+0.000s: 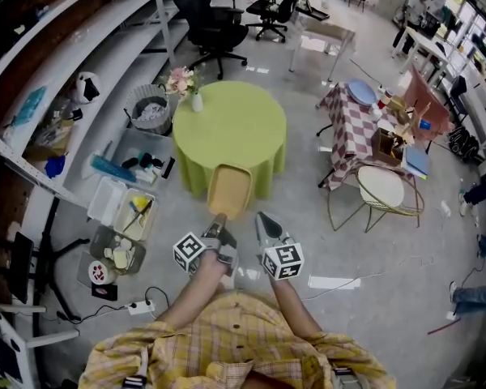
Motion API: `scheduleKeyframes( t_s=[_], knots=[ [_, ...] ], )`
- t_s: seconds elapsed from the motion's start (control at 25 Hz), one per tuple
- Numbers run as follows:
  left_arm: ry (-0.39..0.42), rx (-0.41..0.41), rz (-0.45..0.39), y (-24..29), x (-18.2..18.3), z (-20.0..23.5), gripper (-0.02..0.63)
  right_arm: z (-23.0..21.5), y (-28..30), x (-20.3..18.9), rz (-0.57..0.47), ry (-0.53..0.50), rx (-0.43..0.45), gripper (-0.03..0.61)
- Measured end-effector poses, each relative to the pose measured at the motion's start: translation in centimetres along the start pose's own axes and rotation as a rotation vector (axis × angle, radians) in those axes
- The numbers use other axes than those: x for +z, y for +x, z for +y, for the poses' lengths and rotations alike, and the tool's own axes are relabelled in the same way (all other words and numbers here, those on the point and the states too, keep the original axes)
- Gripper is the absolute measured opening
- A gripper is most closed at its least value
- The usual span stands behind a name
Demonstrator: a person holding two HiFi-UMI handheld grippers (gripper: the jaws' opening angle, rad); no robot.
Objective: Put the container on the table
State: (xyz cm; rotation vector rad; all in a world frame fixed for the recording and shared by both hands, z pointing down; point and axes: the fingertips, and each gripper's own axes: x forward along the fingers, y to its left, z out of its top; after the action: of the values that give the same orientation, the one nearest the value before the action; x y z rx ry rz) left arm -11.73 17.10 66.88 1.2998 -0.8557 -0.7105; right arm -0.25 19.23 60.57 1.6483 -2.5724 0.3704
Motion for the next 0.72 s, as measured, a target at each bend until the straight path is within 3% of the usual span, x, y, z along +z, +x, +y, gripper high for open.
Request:
scheduleKeyframes(
  t_s=[0.72],
  knots=[
    [-0.004, 0.042, 0.011, 15.5, 6.9, -2.8, 0.014, -8.8, 13.8, 5.1, 0.023, 0.009, -0.012, -0.002]
  ],
)
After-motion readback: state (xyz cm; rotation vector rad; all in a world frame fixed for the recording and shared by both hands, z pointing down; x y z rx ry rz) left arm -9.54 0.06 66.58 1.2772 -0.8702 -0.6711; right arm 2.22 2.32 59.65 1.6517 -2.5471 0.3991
